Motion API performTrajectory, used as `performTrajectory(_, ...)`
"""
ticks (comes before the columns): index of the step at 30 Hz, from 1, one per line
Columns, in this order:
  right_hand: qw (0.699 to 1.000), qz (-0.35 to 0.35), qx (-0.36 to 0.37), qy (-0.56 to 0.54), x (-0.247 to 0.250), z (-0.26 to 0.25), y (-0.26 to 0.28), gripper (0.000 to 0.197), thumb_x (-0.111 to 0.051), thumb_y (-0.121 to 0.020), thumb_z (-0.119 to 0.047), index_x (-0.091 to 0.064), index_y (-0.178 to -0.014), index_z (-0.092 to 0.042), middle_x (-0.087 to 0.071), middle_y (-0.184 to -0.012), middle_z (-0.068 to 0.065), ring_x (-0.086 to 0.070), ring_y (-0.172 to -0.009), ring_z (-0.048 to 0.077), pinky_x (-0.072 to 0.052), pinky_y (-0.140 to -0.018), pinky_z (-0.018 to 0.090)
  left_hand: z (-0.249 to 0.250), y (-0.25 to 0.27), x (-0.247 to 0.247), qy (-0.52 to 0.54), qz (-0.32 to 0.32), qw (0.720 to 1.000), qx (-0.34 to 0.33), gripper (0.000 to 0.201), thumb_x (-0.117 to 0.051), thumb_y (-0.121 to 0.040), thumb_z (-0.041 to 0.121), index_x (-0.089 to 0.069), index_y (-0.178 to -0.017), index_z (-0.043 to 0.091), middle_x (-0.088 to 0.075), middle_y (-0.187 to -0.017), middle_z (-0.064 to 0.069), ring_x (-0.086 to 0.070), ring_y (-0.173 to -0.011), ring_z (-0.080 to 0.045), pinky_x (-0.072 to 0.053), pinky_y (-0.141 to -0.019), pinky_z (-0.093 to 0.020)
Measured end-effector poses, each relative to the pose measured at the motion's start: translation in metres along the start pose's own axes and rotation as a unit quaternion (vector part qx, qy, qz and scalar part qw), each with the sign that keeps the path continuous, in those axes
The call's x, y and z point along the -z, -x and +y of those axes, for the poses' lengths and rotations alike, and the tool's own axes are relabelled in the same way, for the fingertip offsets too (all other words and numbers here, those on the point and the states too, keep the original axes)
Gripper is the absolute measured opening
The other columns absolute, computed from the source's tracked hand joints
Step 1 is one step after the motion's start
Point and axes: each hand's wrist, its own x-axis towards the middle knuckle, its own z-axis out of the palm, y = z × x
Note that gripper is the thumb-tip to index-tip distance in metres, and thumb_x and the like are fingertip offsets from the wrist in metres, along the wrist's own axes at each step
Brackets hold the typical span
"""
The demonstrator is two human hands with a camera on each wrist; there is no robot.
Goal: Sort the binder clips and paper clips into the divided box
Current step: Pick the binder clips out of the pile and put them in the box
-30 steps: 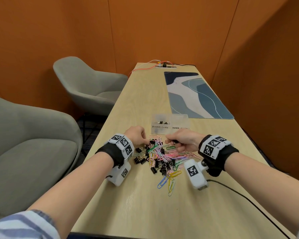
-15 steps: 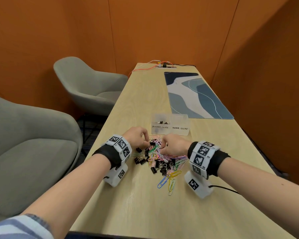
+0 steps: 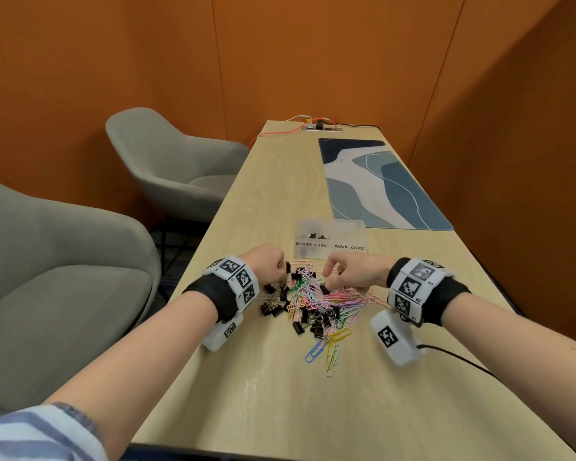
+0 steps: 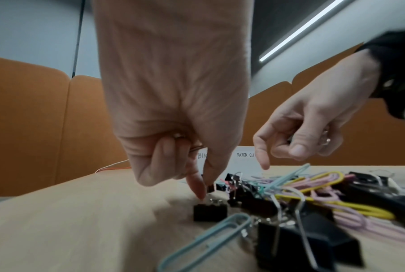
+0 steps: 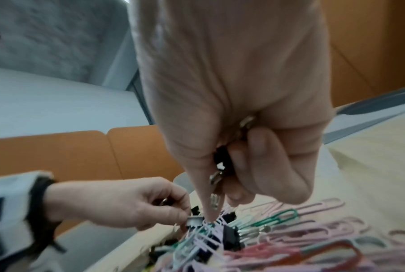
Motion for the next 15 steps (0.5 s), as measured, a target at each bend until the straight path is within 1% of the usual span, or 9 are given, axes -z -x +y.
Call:
performTrajectory(1,0.999,0.009,0.012,0.044,-0.003,-0.001,0.001,0.033,-0.062,-0.088,-0.025,-0.052,-0.116,-0.011,-0.052,-0.091,0.004,-0.049,-0.065,0.016,-0.044,-0.053,0.023,0.002,0.0,0.0,-0.005,-0.005,1.0,0.005,0.028,-0.046,-0.095,0.021,-0.063,-0.107,0.001,-0.065,-0.101,-0.013,-0.053,-0.081,-0.022,-0.043,-0.07,-0.028)
performTrajectory(2,0.995,0.023,0.023,0.094,-0.007,-0.002,0.002,0.035,-0.062,-0.088,-0.027,-0.052,-0.117,-0.012,-0.055,-0.1,0.005,-0.054,-0.08,0.02,-0.048,-0.063,0.027,0.004,0.0,0.0,-0.006,-0.007,1.0,0.011,0.03,-0.045,-0.096,0.022,-0.062,-0.108,0.0,-0.064,-0.101,-0.013,-0.052,-0.082,-0.023,-0.043,-0.07,-0.029)
performTrajectory(3,0.989,0.038,0.033,0.138,-0.011,-0.004,0.003,0.035,-0.061,-0.088,-0.029,-0.051,-0.118,-0.012,-0.057,-0.11,0.007,-0.056,-0.095,0.023,-0.049,-0.076,0.03,0.006,0.0,0.0,-0.004,-0.007,1.0,0.018,0.032,-0.042,-0.097,0.024,-0.061,-0.107,0.0,-0.061,-0.099,-0.013,-0.051,-0.082,-0.023,-0.041,-0.07,-0.029)
performTrajectory(4,0.984,0.049,0.041,0.164,-0.015,-0.006,0.002,0.036,-0.06,-0.088,-0.028,-0.051,-0.118,-0.011,-0.058,-0.118,0.008,-0.056,-0.105,0.025,-0.046,-0.083,0.031,0.008,-0.001,0.001,-0.001,-0.005,1.0,0.026,0.035,-0.039,-0.098,0.026,-0.06,-0.107,-0.001,-0.06,-0.098,-0.013,-0.051,-0.082,-0.024,-0.041,-0.071,-0.028)
performTrajectory(5,0.982,0.053,0.049,0.176,-0.018,-0.008,0.002,0.036,-0.06,-0.089,-0.027,-0.052,-0.118,-0.008,-0.058,-0.12,0.01,-0.055,-0.109,0.027,-0.043,-0.083,0.03,0.009,-0.002,0.002,0.002,-0.003,0.999,0.035,0.039,-0.037,-0.098,0.029,-0.059,-0.107,-0.001,-0.06,-0.099,-0.013,-0.052,-0.084,-0.025,-0.041,-0.073,-0.029)
performTrajectory(7,0.979,0.06,0.061,0.188,-0.023,-0.013,0.001,0.035,-0.06,-0.089,-0.023,-0.053,-0.116,-0.002,-0.06,-0.119,0.015,-0.056,-0.101,0.028,-0.043,-0.081,0.031,0.01,-0.003,0.003,0.004,0.002,0.998,0.056,0.048,-0.035,-0.098,0.04,-0.059,-0.11,0.0,-0.06,-0.101,-0.013,-0.056,-0.09,-0.027,-0.043,-0.077,-0.031)
performTrajectory(10,0.977,0.062,0.061,0.192,-0.024,-0.017,0.004,0.032,-0.059,-0.09,-0.021,-0.052,-0.115,-0.002,-0.061,-0.118,0.016,-0.052,-0.093,0.025,-0.04,-0.078,0.031,0.012,-0.009,0.004,-0.001,-0.002,0.997,0.083,0.058,-0.039,-0.095,0.053,-0.062,-0.103,0.001,-0.057,-0.091,-0.009,-0.055,-0.085,-0.024,-0.045,-0.076,-0.032)
performTrajectory(13,0.981,0.055,0.059,0.175,-0.019,-0.015,0.005,0.032,-0.057,-0.091,-0.023,-0.052,-0.115,-0.002,-0.062,-0.117,0.016,-0.048,-0.088,0.022,-0.037,-0.073,0.029,0.014,-0.014,0.003,0.002,-0.016,0.996,0.093,0.048,-0.047,-0.093,0.051,-0.06,-0.091,0.005,-0.058,-0.086,-0.008,-0.054,-0.079,-0.022,-0.043,-0.07,-0.03)
performTrajectory(15,0.984,0.053,0.063,0.157,-0.013,-0.012,0.005,0.033,-0.058,-0.091,-0.028,-0.054,-0.113,-0.003,-0.062,-0.113,0.013,-0.048,-0.088,0.02,-0.039,-0.072,0.027,0.014,-0.015,0.003,0.01,-0.028,0.995,0.097,0.045,-0.05,-0.094,0.043,-0.062,-0.101,0.001,-0.058,-0.088,-0.008,-0.053,-0.08,-0.021,-0.042,-0.07,-0.029)
